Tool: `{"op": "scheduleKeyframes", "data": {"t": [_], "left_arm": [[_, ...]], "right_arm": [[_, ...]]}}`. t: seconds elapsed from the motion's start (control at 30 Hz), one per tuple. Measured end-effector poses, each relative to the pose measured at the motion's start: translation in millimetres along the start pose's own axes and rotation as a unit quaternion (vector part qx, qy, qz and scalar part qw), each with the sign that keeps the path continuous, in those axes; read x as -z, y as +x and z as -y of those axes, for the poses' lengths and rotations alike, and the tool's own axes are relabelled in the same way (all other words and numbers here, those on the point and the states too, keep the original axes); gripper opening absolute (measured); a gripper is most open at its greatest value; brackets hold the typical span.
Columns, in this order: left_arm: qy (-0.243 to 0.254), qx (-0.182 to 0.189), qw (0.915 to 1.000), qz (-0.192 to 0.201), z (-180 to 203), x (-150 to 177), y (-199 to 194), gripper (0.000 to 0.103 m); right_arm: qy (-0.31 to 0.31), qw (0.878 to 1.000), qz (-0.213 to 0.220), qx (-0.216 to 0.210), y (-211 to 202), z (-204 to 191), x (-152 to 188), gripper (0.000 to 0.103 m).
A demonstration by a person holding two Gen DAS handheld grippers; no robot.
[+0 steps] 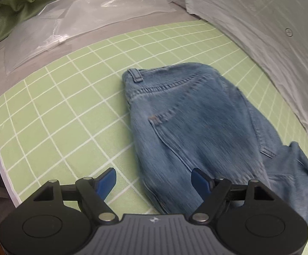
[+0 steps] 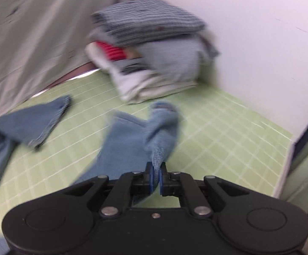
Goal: Fold clothes
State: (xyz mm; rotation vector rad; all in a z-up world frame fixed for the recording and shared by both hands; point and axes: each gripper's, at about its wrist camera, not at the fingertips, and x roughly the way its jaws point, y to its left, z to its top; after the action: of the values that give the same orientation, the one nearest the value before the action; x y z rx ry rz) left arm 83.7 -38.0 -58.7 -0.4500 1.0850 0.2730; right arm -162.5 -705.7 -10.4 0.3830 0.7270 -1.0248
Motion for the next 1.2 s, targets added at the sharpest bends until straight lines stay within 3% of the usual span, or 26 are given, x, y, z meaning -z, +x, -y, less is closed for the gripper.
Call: {"op": "scheduleKeyframes", "data": {"t": [0.17, 0.3, 0.37, 0.43, 0.47, 0.53, 0.6, 0.67, 0.73, 0.93, 1.03, 1.07, 1.13, 1.17, 1.2], "left_arm": [[-0.006, -0.013, 0.9998, -0.015, 19.0, -6.6, 23.2, 0.081], [0.015, -0.026, 0.9995, -0.012, 39.2, -19.2, 29.1, 0.082], [-0.009, -0.025, 0.9996, -0.014, 37.5, -22.6, 32.4, 0.083], [-0.025, -0.025, 0.9993, -0.013, 35.0, -22.2, 32.8, 0.084], [-0.030, -0.025, 0.9992, -0.010, 33.9, -20.7, 31.3, 0.084], [-0.036, -0.032, 0.9988, -0.008, 32.3, -17.5, 30.3, 0.085], [-0.038, -0.037, 0.9985, -0.013, 30.5, -14.7, 32.1, 0.086], [-0.032, -0.037, 0.9987, -0.012, 31.3, -13.3, 33.0, 0.086], [-0.028, -0.041, 0.9987, -0.013, 33.7, -14.6, 34.8, 0.086], [-0.046, -0.042, 0.9980, -0.003, 36.8, -23.3, 36.0, 0.083], [-0.058, -0.035, 0.9977, -0.002, 38.6, -29.1, 34.6, 0.068], [-0.060, -0.037, 0.9975, -0.001, 39.2, -30.0, 33.9, 0.057], [-0.060, -0.036, 0.9975, 0.004, 40.0, -29.4, 30.5, 0.043], [-0.058, -0.032, 0.9977, 0.008, 39.8, -28.2, 27.8, 0.029], [-0.055, -0.026, 0.9981, 0.013, 38.8, -27.1, 24.9, 0.026]], "right_arm": [[0.009, 0.999, 0.003, -0.032, 33.6, -33.6, -34.6, 0.005], [0.034, 0.983, 0.028, -0.180, 50.0, -80.5, -81.1, 0.006], [0.047, 0.966, 0.040, -0.253, 58.1, -104.0, -104.4, 0.016], [0.061, 0.943, 0.053, -0.322, 65.7, -126.1, -126.3, 0.063], [0.080, 0.938, 0.061, -0.332, 64.5, -124.8, -124.9, 0.068], [0.089, 0.949, 0.061, -0.296, 69.5, -119.1, -115.8, 0.069], [0.063, 0.974, 0.039, -0.216, 83.2, -113.1, -99.5, 0.065], [0.058, 0.981, 0.000, -0.183, 99.3, -103.7, -79.0, 0.058], [0.052, 0.986, -0.038, -0.151, 115.0, -95.0, -58.8, 0.057], [0.012, 0.987, -0.085, -0.135, 138.0, -108.8, -21.4, 0.057], [-0.022, 0.988, -0.082, -0.133, 141.6, -122.1, -13.0, 0.048], [-0.040, 0.988, -0.077, -0.126, 141.7, -126.9, -9.9, 0.044], [-0.073, 0.988, -0.065, -0.117, 138.2, -133.3, -2.9, 0.024], [-0.082, 0.988, -0.061, -0.118, 133.7, -131.6, 0.6, 0.020], [-0.092, 0.987, -0.057, -0.119, 129.1, -129.9, 4.0, 0.013]]}}
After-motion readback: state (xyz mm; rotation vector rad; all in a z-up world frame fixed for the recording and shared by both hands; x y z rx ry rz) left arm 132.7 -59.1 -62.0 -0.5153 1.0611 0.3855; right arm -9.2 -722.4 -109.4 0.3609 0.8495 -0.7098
